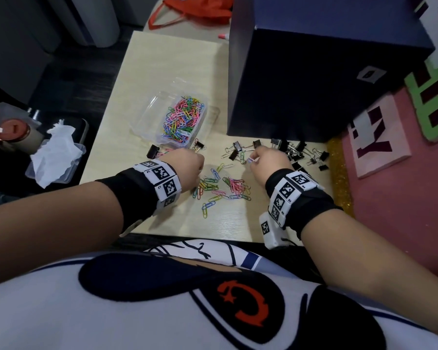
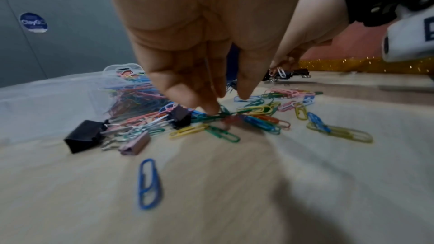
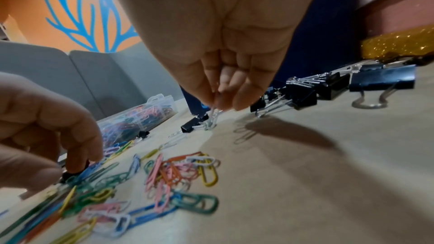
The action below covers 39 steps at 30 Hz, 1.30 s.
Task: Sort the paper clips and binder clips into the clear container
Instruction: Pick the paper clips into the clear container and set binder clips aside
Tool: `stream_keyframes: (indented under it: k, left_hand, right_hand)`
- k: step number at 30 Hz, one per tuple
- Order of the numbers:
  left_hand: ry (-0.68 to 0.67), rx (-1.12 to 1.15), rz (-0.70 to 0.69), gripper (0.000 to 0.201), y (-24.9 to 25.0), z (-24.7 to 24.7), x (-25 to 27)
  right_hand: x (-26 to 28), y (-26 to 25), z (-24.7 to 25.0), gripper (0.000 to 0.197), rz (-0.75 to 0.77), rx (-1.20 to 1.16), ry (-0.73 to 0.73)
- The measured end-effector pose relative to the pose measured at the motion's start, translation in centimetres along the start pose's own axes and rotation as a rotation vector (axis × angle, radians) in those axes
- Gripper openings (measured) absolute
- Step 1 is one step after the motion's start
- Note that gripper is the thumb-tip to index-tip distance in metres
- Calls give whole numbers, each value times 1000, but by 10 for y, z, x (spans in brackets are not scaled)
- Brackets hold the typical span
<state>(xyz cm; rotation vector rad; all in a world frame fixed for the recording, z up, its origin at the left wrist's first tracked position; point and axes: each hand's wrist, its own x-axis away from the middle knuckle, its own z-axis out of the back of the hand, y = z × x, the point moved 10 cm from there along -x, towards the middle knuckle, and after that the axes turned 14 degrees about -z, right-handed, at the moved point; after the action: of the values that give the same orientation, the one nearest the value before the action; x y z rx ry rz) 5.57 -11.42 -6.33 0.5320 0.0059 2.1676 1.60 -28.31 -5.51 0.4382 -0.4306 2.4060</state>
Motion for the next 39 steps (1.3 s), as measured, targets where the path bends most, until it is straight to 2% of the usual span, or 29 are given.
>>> stream_keyframes:
  k: [4,7,12,16,19,21,24,28,30,32,36,39]
  left_hand:
    - [-88,-48,47,27,-8,-10,9]
    - [-100,-7,-31,35,4,-17,7]
    - [-71,97,-162,44,29,-13,7]
    - [0,97,-31,35,5,-6,13]
    - [35,40,73,32,-20,-3,21]
    - [65,0,109,37,-31,-3,26]
    - [11,-39,87,45,-32,-14,29]
    - [-27,-70,-22,46,-16,-19,29]
    - [-42,-80,-31,43,-15,-19,29]
    - [-43,-64,23,41,-24,-17,31]
    - [-19,-19,128,35,-44,-12,37]
    - [-21,-23,136,34,-48,-13,38]
  right_hand:
    - [9,-6,-37,27,15,163,-228]
    - [21,-18,-44,27,117,117,-190]
    - [23,-34,-33,29,197,41,-88]
    - [35,-50,-52,43,343,178,-159]
    - [34,-56,-56,39,356,224,-137]
    - [34,-64,-56,36,375,223,-137]
    - [32,-82,-53,42,418,221,-127]
    - [31,-105,-48,66,476,258,-160]
    - [30,-108,-50,73,493,330,-181]
    - [27,-106,-54,67,489,405,-164]
    - [22,-103,-45,42,429,453,-46]
    - [22,-108,-40,45,435,348,-47]
